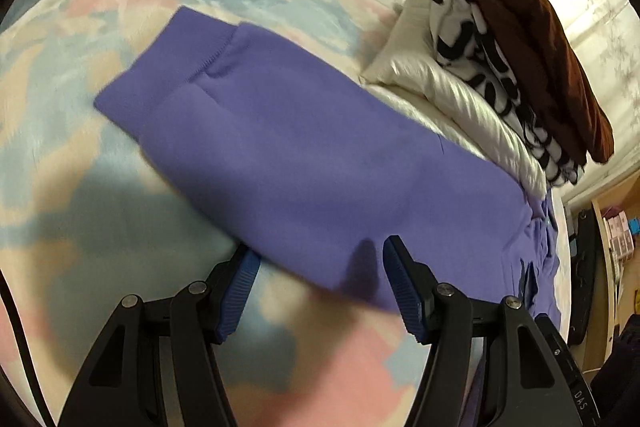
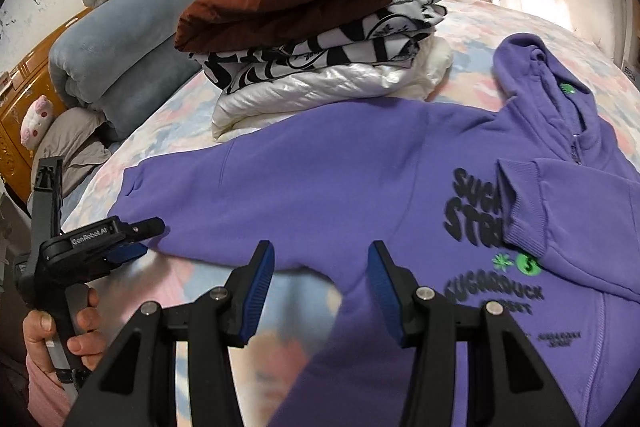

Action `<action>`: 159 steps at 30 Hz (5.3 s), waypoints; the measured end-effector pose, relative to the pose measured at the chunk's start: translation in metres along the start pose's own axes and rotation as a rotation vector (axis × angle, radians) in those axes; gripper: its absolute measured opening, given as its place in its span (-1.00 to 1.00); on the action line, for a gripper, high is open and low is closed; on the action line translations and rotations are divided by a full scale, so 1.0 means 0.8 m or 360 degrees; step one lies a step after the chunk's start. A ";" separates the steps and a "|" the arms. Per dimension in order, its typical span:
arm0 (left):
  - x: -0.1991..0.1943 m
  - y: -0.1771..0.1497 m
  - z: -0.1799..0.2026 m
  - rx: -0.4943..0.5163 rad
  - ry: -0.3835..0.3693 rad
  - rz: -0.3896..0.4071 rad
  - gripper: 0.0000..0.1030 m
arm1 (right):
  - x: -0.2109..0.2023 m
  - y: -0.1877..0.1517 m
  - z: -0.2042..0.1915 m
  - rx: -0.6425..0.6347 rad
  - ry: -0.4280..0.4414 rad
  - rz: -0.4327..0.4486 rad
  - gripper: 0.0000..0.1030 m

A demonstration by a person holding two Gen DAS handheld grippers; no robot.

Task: Fold large clothes
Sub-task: 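Move the left tool to the other outstretched sleeve and grasp its cuff, then fold that sleeve across the chest with the left tool, release, then grasp the second folded sleeve's cuff with the right tool to straighten it, then lay the ribbed cuff flat on the chest and open the right tool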

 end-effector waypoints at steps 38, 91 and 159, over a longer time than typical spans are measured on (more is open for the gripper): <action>-0.045 -0.133 0.518 0.1129 -0.0216 0.0273 -0.80 | -0.235 -0.047 0.285 0.0618 -0.0101 0.0369 -0.11; -0.073 -0.185 0.234 0.0614 -0.0006 0.0040 0.61 | -0.035 -0.030 0.129 -0.0717 -0.0654 0.0004 -0.45; 0.002 -0.104 0.307 0.0916 -0.0050 -0.0195 0.47 | -0.119 0.031 0.498 0.0900 -0.0090 -0.0048 -0.12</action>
Point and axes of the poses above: each gripper's, at about its wrist camera, not at the fingertips, and x roughly the way its jaws point, z to its right, y to its top, the point moved 6 cm from there along x, roughly the way its jaws point, and after that the axes turned 9 degrees about x, right-handed, at the moved point
